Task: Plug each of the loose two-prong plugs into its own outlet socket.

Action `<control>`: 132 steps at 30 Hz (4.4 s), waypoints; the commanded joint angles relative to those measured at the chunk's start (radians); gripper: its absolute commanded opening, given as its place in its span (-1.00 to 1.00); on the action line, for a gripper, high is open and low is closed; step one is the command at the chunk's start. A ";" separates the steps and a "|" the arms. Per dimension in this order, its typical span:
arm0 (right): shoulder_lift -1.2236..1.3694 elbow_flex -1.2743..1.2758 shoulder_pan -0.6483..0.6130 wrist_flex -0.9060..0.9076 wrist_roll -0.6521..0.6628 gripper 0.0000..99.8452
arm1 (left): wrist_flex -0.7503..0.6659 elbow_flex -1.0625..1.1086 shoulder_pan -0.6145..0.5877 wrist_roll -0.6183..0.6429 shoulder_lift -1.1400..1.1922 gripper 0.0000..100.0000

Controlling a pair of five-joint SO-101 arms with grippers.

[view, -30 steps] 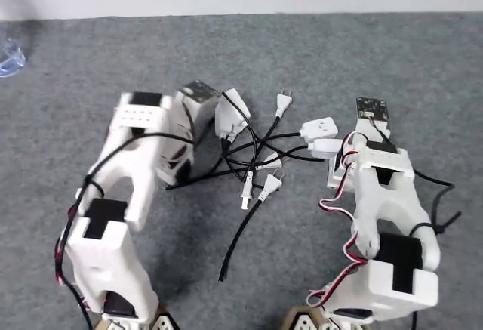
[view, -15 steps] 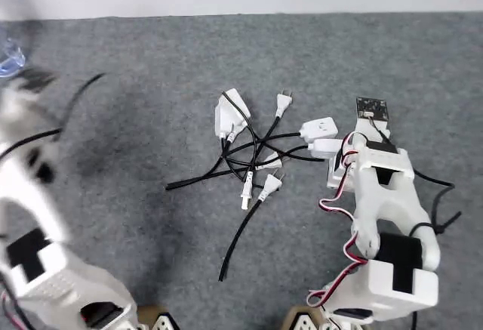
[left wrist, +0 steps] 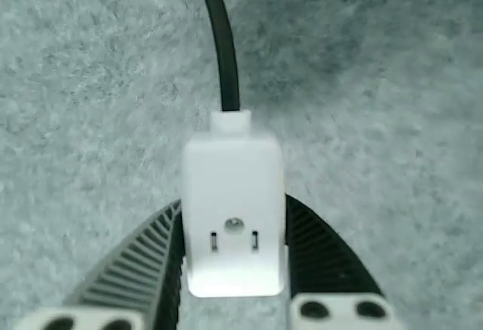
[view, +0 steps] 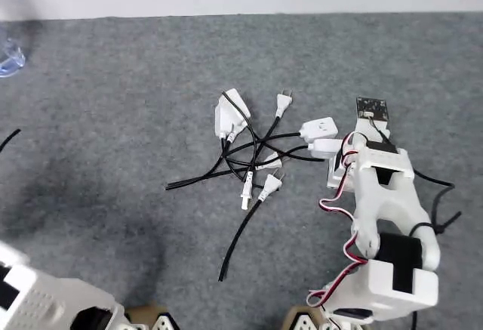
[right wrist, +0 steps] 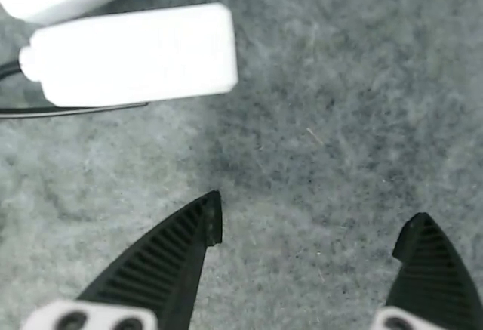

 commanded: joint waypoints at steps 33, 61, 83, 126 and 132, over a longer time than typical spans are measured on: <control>-0.005 -0.005 -0.053 0.007 0.112 -0.28 | 0.087 -0.012 0.542 0.379 -0.114 -0.57; -0.005 -0.006 -0.059 0.002 0.118 -0.28 | -0.416 -0.194 1.447 1.384 0.152 -0.43; -0.005 -0.006 -0.061 0.002 0.118 -0.28 | -0.502 -0.196 1.502 1.471 0.374 -0.44; -0.004 -0.006 -0.076 0.001 0.118 -0.28 | 0.133 -0.232 1.479 1.065 -0.290 -0.98; -0.004 -0.006 -0.071 0.001 0.118 -0.28 | 0.055 -0.274 1.633 1.068 -0.290 -0.98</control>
